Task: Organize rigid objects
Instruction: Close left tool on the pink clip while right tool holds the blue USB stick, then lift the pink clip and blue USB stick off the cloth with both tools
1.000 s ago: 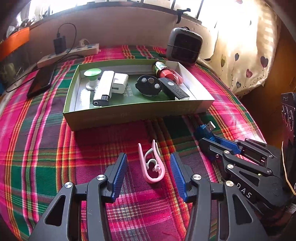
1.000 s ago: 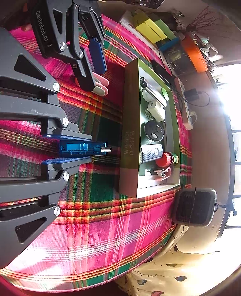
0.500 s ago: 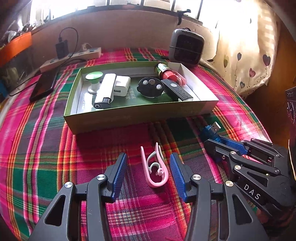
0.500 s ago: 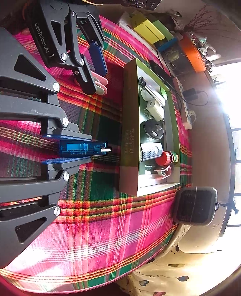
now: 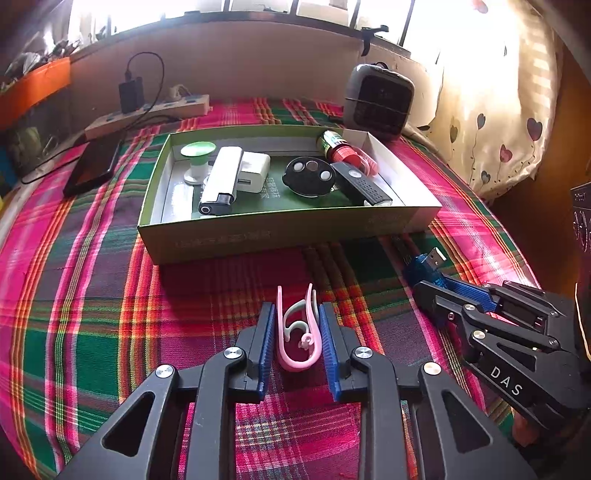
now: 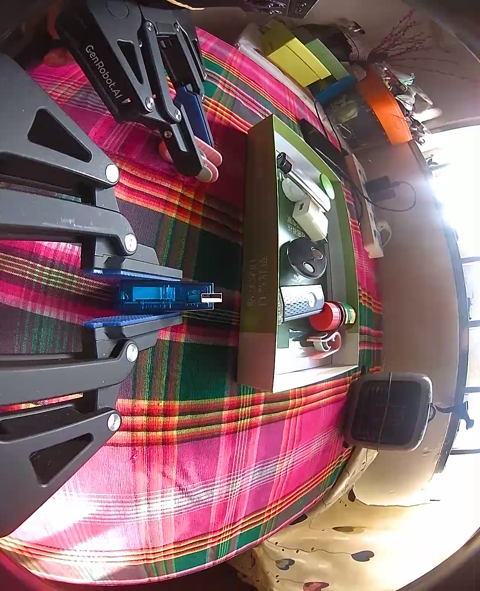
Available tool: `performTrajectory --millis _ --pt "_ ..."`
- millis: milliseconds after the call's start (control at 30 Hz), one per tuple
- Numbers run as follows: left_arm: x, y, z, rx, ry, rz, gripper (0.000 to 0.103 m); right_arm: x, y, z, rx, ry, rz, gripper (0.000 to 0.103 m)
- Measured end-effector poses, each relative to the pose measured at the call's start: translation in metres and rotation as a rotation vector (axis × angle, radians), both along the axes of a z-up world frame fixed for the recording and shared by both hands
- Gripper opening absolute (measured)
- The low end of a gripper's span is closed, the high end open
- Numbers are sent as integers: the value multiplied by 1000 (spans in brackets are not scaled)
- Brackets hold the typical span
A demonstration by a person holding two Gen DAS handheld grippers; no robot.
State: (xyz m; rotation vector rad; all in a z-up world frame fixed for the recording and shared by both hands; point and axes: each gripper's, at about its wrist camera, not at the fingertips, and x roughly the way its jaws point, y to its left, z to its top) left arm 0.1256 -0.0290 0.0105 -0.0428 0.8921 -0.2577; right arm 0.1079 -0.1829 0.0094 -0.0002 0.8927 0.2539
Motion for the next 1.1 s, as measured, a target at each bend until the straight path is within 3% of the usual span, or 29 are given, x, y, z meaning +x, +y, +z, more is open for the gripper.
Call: performTrajectory --millis 1100 --pt "-1 0 7 -11 -21 -7 23 0 2 2 -1 -7 10 16"
